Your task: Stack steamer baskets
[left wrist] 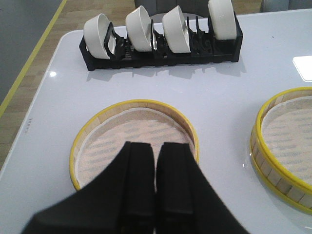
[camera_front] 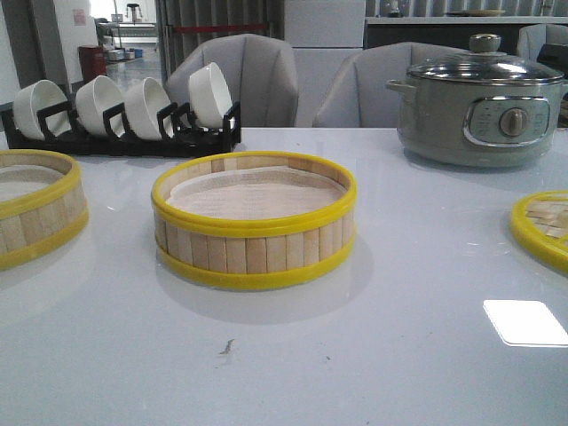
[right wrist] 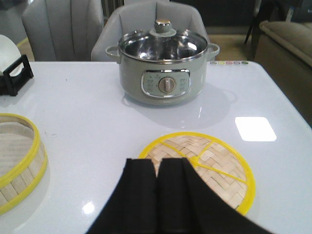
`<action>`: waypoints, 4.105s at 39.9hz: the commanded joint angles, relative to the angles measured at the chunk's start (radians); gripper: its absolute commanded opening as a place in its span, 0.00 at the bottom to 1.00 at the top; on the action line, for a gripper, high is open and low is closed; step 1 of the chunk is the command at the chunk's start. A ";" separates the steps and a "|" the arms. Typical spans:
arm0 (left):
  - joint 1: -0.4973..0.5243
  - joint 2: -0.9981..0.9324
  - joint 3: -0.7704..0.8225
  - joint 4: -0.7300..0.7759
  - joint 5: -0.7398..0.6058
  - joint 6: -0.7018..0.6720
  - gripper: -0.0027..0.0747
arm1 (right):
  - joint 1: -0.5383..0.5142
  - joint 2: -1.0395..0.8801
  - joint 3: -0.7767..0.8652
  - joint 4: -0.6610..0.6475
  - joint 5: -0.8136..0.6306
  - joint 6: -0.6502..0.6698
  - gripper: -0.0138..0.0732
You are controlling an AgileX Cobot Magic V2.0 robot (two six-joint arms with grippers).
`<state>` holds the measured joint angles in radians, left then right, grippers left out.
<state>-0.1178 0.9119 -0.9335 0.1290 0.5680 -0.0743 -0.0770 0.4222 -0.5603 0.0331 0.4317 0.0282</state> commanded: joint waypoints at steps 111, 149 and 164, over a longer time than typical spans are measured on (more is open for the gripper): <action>-0.007 0.574 -0.253 -0.157 -0.001 0.003 0.61 | -0.002 0.336 -0.200 -0.002 -0.031 0.005 0.73; -0.066 0.809 -0.389 -0.129 -0.056 0.007 0.61 | -0.002 0.351 -0.200 -0.002 -0.038 0.005 0.73; -0.066 0.897 -0.490 -0.129 -0.035 0.007 0.61 | -0.002 0.351 -0.200 -0.002 -0.038 0.005 0.73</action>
<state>-0.1792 1.8431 -1.3787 0.0000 0.5697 -0.0660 -0.0770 0.7739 -0.7234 0.0369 0.4778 0.0304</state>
